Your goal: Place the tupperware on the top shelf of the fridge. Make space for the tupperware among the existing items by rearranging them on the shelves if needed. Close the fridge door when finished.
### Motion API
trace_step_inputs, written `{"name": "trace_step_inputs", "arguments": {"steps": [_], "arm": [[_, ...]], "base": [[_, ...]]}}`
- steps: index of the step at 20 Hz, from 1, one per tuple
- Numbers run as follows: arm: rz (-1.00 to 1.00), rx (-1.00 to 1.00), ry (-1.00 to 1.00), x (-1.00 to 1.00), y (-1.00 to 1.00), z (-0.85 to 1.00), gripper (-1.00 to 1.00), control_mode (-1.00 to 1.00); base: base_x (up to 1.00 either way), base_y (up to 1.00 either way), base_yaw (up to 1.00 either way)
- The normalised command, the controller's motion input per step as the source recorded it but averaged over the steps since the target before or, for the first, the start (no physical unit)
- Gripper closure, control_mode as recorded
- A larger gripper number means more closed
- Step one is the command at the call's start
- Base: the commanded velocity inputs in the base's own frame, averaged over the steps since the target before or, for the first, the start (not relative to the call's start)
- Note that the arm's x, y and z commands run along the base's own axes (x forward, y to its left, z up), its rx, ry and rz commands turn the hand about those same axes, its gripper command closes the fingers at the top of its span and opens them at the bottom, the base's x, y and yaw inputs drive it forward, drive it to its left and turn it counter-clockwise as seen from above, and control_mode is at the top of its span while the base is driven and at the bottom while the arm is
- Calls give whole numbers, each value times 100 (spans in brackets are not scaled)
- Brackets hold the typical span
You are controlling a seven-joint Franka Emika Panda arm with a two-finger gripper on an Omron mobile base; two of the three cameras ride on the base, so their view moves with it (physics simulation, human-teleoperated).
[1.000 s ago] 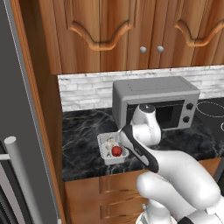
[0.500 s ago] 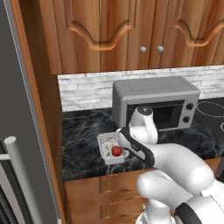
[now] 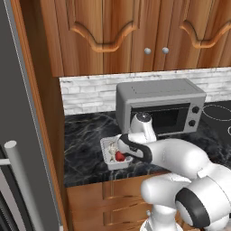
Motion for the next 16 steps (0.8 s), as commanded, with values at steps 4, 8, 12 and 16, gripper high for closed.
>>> {"name": "trace_step_inputs", "arguments": {"steps": [4,8,12,16], "arm": [[-2,0,0,26,13,-19,-100,-100],[-2,1,0,30,5,-14,-100,-100],[-2,1,0,29,4,-19,-100,-100],[-1,1,0,23,3,-26,-100,-100]], "base": [[0,0,0],[0,0,0],[0,0,0],[0,0,0]]}}
